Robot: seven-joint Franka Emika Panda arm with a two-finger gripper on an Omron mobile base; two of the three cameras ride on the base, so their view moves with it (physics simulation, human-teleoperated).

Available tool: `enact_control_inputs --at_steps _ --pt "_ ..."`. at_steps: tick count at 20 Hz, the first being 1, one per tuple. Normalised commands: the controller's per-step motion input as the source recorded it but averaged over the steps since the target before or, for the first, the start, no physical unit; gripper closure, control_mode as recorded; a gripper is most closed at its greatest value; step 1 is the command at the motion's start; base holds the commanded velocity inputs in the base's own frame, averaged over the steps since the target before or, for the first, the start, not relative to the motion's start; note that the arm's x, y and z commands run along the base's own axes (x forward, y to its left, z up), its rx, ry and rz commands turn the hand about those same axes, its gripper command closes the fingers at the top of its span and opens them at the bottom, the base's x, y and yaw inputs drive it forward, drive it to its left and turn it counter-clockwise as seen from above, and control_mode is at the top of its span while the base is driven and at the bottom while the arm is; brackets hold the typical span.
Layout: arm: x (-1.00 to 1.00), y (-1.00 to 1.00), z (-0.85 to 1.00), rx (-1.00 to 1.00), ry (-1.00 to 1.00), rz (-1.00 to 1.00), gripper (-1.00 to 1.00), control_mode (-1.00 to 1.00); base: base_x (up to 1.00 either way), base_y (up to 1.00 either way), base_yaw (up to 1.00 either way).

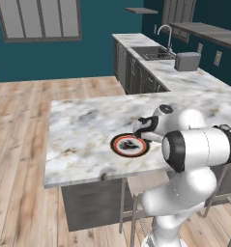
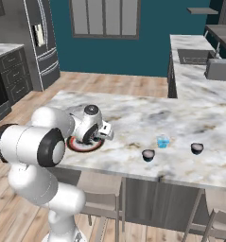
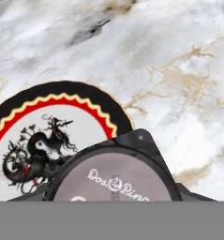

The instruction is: Place two yogurt containers on each plate.

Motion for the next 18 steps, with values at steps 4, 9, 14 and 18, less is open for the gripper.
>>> enact_control_inputs --at_steps 4,9,14,18 --pt "-0.08 0.78 0.31 -0.05 0.00 0.00 1.00 -1.00 0.00 0.00 0.00" --pt "0.04 0.41 0.01 0.00 0.02 0.00 1.00 -1.00 0.00 0.00 0.00" --pt "0.02 0.40 -0.03 0.00 0.00 0.00 1.00 -1.00 0.00 0.00 0.00" --pt "0.00 0.41 -0.17 0.00 0.00 0.00 1.00 -1.00 0.00 0.00 0.00"
